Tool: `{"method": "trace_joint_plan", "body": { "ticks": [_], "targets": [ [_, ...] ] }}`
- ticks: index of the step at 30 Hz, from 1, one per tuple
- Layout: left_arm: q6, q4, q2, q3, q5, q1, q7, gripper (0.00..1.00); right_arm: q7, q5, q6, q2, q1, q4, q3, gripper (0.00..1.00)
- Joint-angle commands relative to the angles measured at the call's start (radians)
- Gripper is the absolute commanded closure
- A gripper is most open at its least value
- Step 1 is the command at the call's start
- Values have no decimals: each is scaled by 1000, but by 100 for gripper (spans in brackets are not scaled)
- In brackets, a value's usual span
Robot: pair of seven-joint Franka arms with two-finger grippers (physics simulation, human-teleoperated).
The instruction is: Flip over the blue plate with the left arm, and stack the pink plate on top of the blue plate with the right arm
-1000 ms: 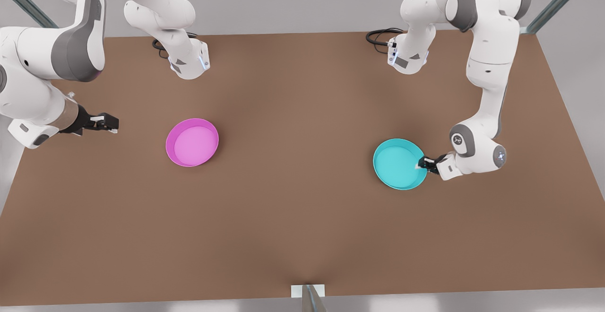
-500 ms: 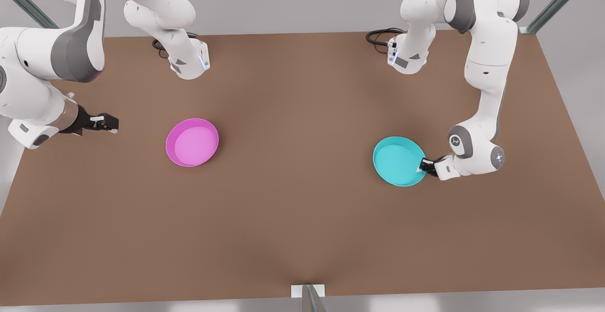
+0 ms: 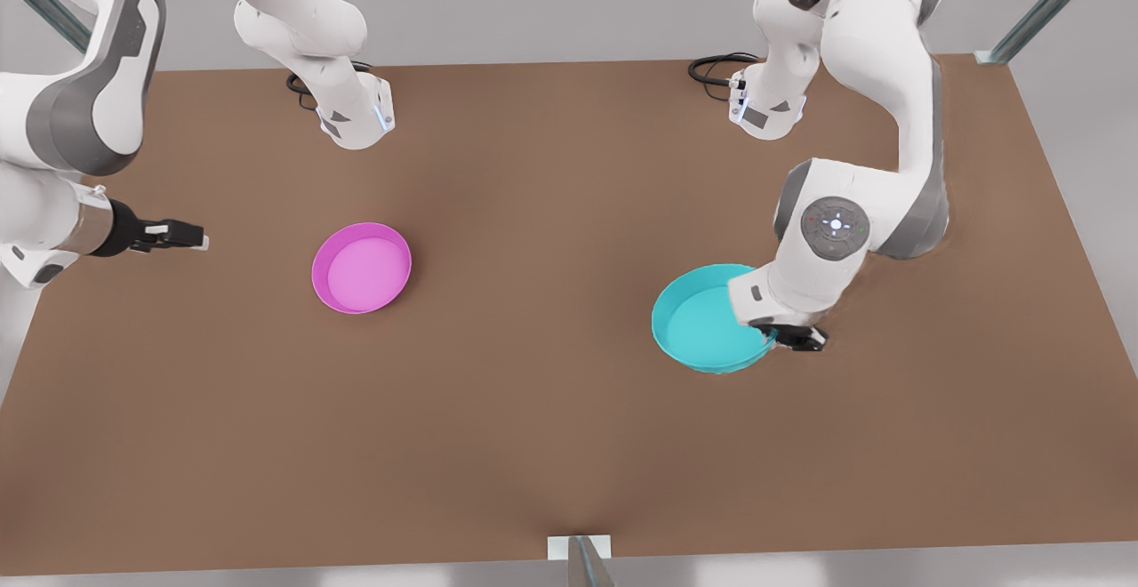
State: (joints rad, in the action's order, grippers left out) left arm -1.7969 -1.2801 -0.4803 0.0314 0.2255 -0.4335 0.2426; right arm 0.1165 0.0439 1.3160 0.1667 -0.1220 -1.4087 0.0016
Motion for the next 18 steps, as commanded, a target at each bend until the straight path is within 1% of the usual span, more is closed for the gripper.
{"method": "trace_joint_plan", "body": {
  "ticks": [1,2,3,4,5,6,7,8,10,12,13,14,17,18],
  "targets": [
    [194,64,-60,10,336,-105,-1057,79,11,8,-14,-1,-1,1,0,0],
    [306,162,-135,96,426,-207,-1046,79,9,10,-14,-1,1,1,0,0],
    [353,249,-196,197,439,-296,-1033,79,8,10,-14,-1,2,1,0,0],
    [364,265,-225,321,439,-393,-994,79,6,10,-14,-1,2,1,0,0],
    [366,265,-265,387,449,-456,-1016,79,6,10,-14,-1,2,1,0,0],
    [379,252,-285,380,560,-475,-1077,79,6,10,-14,-1,2,1,0,0],
    [376,255,-302,378,588,-491,-1122,79,6,10,-14,-1,2,1,0,0],
    [379,252,-322,378,624,-547,-1167,79,6,10,-14,-1,2,1,0,0],
    [491,258,-391,381,747,-625,-1197,79,6,10,-14,-1,2,1,2,0],
    [473,214,-417,367,850,-645,-1566,79,6,10,-14,1,1,1,2,0],
    [426,177,-422,340,884,-649,-1770,79,6,10,-14,1,1,1,2,0],
    [372,114,-422,338,930,-665,-1922,79,6,10,-14,1,2,1,2,0],
    [350,47,-497,337,1048,-663,-2178,79,5,10,-14,2,2,1,1,0],
    [341,13,-492,289,1143,-654,-2269,79,5,10,-14,2,4,1,2,0]
  ]
}}
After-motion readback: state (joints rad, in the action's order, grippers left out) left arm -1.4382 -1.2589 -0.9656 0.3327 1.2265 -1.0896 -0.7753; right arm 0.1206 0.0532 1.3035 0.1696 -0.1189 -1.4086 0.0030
